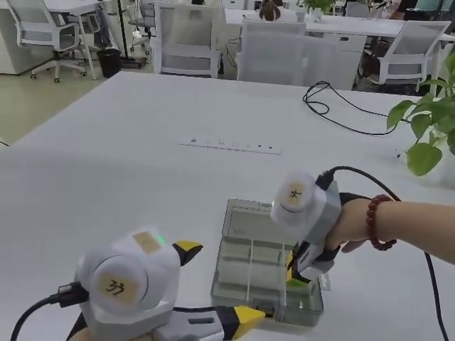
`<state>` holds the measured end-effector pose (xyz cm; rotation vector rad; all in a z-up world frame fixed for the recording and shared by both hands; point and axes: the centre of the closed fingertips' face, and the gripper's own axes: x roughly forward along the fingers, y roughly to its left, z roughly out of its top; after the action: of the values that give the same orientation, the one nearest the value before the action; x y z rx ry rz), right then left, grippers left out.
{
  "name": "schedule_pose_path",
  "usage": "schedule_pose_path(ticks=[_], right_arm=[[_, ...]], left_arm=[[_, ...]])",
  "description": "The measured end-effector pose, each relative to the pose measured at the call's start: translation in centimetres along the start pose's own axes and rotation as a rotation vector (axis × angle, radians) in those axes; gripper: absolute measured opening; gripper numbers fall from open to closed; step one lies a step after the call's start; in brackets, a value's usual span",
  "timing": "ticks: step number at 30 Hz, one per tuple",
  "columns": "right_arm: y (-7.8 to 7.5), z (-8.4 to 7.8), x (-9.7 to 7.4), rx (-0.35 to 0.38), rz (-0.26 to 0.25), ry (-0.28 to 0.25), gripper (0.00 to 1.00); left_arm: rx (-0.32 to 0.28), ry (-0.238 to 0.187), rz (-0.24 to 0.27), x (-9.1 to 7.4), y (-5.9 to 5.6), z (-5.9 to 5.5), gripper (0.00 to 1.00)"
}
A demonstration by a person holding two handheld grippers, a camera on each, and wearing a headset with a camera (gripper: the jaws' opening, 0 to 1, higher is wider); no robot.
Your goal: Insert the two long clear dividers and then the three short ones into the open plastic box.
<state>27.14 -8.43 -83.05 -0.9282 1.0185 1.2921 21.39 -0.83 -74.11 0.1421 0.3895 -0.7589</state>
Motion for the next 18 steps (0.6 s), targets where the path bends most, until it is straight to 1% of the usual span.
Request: schedule_pose_path(ticks=[4,5,6,7,10,12,13,16,17,18], right_arm=[[-0.3,0.1,-0.4,0.029,-0.022,-0.038,0.13],[-0.5,0.2,-0.5,0.038,-0.03,-0.052,0.13],[-0.6,0.4,-0.7,0.065,-0.034,-0.08,0.14],[-0.6,0.5,-0.9,0.085,-0.034,-0.092,0.15],[-0.4,0.5,-1.8,0.095,-0.045,-0.118,0.18],[-0.3,0.5,-2.4,0.129,-0.055,-0.147,0.22],[-0.3,0.6,-2.8,0.152,-0.066,-0.176,0.23],[-0.2,0.5,-3.6,0.191,-0.08,-0.218,0.28],[-0.3,0.6,-4.0,0.209,-0.095,-0.25,0.29],[-0.3,0.6,-4.4,0.214,-0.105,-0.269,0.3]], left_arm=[[-0.005,0.005,0.003,0.0,0.1,-0.1,0.77],[-0.007,0.012,0.004,0.0,0.2,-0.2,0.77],[-0.008,0.02,0.004,0.0,0.2,-0.3,0.77],[-0.009,0.025,0.006,0.0,0.3,-0.3,0.77],[-0.02,0.019,0.006,-0.1,0.4,-0.1,0.76],[-0.025,0.016,0.007,-0.3,0.6,0.0,0.76],[-0.024,0.015,0.01,-0.3,0.7,0.1,0.76],[-0.028,0.013,0.015,-0.7,1.2,0.4,0.76],[-0.03,0.011,0.016,-0.8,1.3,0.5,0.76],[-0.035,0.008,0.018,-1.0,1.5,0.8,0.76]])
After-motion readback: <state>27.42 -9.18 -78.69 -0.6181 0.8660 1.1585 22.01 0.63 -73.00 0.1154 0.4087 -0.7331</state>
